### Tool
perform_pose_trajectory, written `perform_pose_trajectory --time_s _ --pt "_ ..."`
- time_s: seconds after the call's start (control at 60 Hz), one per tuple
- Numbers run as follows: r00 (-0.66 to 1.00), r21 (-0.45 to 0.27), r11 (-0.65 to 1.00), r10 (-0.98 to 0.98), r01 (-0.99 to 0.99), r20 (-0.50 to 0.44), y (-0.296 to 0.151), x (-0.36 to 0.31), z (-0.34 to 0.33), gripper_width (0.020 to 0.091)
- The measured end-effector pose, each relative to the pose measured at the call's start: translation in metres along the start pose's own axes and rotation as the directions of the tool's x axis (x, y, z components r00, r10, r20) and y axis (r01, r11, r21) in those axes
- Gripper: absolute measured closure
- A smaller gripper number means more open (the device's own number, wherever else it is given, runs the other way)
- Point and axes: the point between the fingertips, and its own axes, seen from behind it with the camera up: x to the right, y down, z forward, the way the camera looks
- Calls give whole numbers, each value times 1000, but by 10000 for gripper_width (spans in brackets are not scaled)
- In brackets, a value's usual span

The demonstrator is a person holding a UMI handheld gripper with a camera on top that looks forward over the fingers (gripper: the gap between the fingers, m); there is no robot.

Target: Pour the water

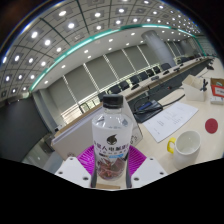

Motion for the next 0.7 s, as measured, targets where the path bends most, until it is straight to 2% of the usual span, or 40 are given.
perform_pose_trajectory --time_s 0.133,0.317,0.383,0.5,0.6,0.7 --pt "895 -15 902 431 -432 115 -28 -10 -19 707" --pt "484 -95 509 851 -855 201 -49 11 -26 710" --pt "338 -139 371 916 -918 216 -48 18 -24 710" --pt "171 -173 207 964 -963 204 -49 31 -32 711" --pt "85 -201 125 977 -972 197 -47 34 -35 708" --pt "85 -199 123 979 -972 187 -45 35 -32 709"
